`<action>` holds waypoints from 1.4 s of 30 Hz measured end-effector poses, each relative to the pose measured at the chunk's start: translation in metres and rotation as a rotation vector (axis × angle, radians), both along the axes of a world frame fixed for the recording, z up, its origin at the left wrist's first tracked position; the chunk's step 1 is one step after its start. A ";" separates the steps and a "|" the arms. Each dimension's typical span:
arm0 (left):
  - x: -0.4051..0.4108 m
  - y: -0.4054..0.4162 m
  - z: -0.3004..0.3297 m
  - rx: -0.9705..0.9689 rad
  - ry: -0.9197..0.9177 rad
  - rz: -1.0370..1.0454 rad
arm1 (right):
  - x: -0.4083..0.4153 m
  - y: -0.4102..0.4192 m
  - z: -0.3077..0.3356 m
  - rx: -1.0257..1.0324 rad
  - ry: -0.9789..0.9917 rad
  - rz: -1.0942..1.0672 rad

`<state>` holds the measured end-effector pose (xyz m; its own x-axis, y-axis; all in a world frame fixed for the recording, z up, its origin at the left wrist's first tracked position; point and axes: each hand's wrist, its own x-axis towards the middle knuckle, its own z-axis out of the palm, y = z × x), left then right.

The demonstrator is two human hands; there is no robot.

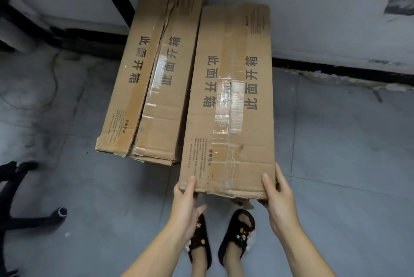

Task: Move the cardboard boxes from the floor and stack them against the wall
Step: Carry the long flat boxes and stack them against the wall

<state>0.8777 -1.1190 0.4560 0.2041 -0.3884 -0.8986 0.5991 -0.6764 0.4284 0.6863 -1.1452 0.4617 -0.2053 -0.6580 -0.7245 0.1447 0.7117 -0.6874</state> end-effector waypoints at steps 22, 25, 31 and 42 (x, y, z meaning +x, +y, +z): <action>0.034 -0.040 0.071 0.039 -0.254 -0.358 | 0.008 -0.051 0.060 0.045 0.093 0.324; 0.031 -0.025 0.148 -0.099 -0.380 -0.621 | 0.001 -0.034 0.141 -0.086 0.133 0.438; 0.029 0.029 0.299 -0.507 -0.492 -0.872 | -0.023 0.042 0.285 -0.307 0.141 0.561; 0.043 0.123 0.385 -0.807 -0.426 -0.996 | -0.012 0.222 0.377 -0.376 0.183 0.074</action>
<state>0.9206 -0.9956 0.8409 -0.2679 -0.9190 -0.2892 -0.2731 -0.2155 0.9376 0.6744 -0.9230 0.8387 -0.2508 -0.8874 -0.3869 -0.0462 0.4102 -0.9108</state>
